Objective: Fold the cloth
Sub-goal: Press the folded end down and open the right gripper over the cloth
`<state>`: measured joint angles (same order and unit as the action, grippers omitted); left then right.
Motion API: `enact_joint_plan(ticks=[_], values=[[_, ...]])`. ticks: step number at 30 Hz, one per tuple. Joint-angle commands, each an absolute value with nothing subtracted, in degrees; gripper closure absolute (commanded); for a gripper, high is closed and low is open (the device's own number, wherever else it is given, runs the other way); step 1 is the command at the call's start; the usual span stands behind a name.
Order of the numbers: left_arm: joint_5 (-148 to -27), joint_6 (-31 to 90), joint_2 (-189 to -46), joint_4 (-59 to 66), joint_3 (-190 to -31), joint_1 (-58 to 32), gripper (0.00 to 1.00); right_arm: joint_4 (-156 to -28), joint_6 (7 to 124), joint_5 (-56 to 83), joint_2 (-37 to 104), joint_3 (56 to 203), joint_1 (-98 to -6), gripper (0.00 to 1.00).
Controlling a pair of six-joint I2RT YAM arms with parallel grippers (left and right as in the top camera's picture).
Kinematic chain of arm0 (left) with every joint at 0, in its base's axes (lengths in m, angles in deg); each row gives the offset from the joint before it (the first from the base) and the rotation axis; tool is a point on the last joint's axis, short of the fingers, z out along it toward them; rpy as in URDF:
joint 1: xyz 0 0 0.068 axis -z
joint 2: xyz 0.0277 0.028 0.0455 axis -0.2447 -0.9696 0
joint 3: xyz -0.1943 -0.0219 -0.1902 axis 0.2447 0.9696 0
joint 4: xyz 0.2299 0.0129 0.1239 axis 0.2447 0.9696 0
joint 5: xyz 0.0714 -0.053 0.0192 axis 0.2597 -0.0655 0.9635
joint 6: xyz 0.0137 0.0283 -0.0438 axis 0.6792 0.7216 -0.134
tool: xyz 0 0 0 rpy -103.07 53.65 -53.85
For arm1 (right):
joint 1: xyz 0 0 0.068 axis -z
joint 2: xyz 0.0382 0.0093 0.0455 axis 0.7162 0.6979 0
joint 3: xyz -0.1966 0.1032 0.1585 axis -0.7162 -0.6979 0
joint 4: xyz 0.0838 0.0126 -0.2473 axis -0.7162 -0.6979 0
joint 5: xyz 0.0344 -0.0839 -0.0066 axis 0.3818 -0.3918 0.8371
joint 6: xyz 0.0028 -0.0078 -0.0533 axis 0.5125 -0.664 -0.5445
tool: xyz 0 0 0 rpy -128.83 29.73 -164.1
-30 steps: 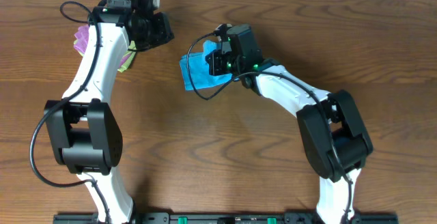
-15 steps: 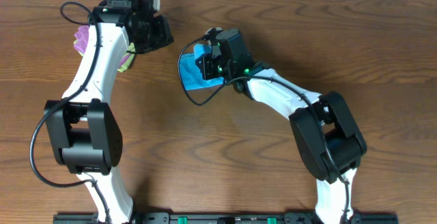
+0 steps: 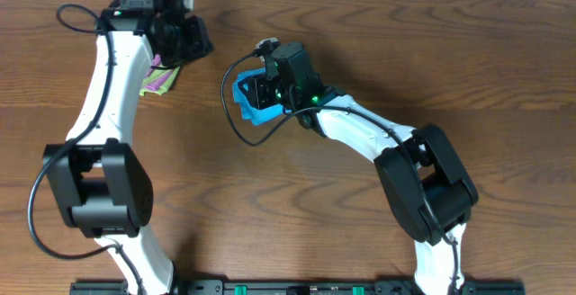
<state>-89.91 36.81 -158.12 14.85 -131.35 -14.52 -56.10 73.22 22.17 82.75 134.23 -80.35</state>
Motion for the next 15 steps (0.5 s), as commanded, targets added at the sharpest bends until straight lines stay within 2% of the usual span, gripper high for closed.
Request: enact_joint_plan(ticks=[1, 2, 4, 7, 9, 13, 15], values=[[-89.5, 38.27, -156.31, 15.12, -132.33, -15.66, 0.94, -57.45, 72.8, 22.41, 82.44, 135.26, -79.78, 0.29], [-89.5, 38.27, -156.29, 15.23, -132.35, -15.84, 0.9, -58.0, 72.78, 22.39, 81.85, 135.26, -79.43, 0.25], [-89.67, 38.27, -156.09, 15.64, -132.35, -16.32, 0.74, -59.79, 72.8, 22.43, 80.39, 135.26, -78.32, 0.01], [-90.02, 38.25, -156.09, 16.41, -132.33, -16.56, 0.5, -63.2, 72.5, 22.43, 78.03, 135.26, -76.55, 0.01], [-90.02, 38.25, -156.09, 17.11, -132.33, -16.56, 0.39, -65.93, 71.84, 22.43, 76.13, 135.26, -75.28, 0.01], [-90.31, 38.21, -156.09, 18.9, -132.33, -16.51, 0.03, -73.41, 67.91, 22.43, 70.77, 135.26, -71.98, 0.01], [-90.75, 38.01, -156.09, 19.88, -132.33, -16.51, 0.04, -78.07, 65.61, 22.48, 67.8, 135.26, -70.32, 0.01]])
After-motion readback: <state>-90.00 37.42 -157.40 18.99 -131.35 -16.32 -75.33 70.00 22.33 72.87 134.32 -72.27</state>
